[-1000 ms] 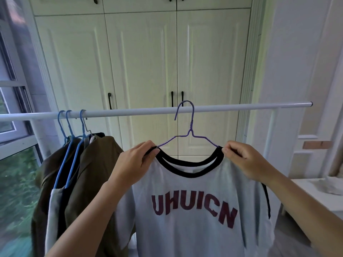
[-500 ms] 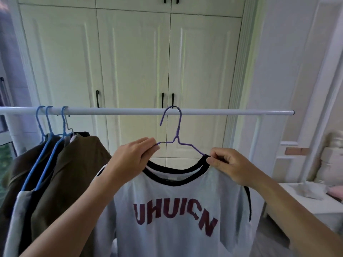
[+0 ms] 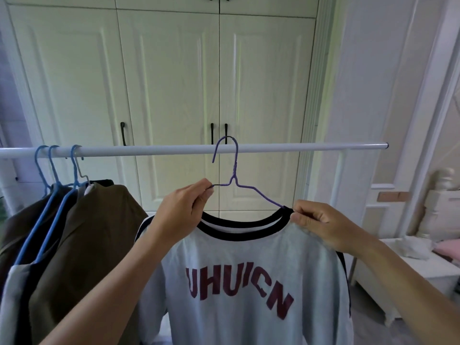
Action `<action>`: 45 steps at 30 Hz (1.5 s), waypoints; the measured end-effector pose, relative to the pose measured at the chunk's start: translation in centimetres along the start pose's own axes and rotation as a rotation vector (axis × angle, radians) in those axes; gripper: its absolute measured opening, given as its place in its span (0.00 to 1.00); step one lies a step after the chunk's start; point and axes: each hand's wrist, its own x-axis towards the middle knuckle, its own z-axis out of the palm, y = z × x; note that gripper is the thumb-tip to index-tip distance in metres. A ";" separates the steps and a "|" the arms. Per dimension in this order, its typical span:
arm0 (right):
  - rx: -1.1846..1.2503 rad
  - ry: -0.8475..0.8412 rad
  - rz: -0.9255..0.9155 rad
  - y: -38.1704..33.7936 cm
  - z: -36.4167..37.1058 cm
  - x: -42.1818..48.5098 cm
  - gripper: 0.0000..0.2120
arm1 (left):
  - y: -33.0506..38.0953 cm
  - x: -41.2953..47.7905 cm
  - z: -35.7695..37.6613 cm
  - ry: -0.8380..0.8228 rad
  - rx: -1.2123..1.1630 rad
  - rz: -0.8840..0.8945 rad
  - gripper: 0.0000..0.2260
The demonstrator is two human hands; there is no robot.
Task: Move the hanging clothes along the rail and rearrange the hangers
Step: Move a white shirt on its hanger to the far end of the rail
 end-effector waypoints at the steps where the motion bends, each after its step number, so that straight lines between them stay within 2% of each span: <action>1: 0.009 -0.002 0.005 0.1 0.0 0.0 0.18 | -0.1 0.1 0.0 -0.002 -0.003 0.002 0.09; 10: -0.008 0.027 0.095 1.3 -2.4 -2.3 0.18 | 1.1 2.8 3.0 -0.033 -0.112 0.029 0.09; 18: 0.023 0.194 0.155 2.1 -5.1 -4.7 0.17 | 2.9 7.7 7.8 -0.083 -0.112 0.048 0.11; 22: 0.096 0.262 0.198 3.0 -7.0 -5.9 0.19 | 4.5 10.1 11.3 -0.054 -0.045 0.034 0.10; 26: 0.150 0.333 0.253 4.3 -8.5 -6.5 0.22 | 6.0 12.4 15.9 -0.015 0.069 -0.046 0.16; 30: 0.196 0.386 0.282 5.7 -9.8 -6.8 0.21 | 7.1 14.8 19.8 -0.011 0.032 -0.118 0.20; 32: 0.221 0.410 0.288 6.5 -10.5 -6.6 0.24 | 7.7 15.9 21.5 -0.034 -0.008 -0.135 0.18; 36: 0.252 0.449 0.312 8.1 -11.9 -6.3 0.41 | 8.7 17.4 24.7 -0.041 -0.037 -0.106 0.15; 38: 0.262 0.474 0.341 9.1 -12.3 -6.3 0.44 | 8.9 18.5 26.2 -0.051 -0.025 -0.097 0.16; 42: 0.303 0.507 0.363 10.6 -12.8 -5.9 0.43 | 9.1 19.9 28.8 -0.089 -0.066 -0.108 0.16; 45: 0.351 0.520 0.364 11.9 -13.2 -5.4 0.27 | 9.0 20.9 30.7 -0.097 -0.115 -0.134 0.15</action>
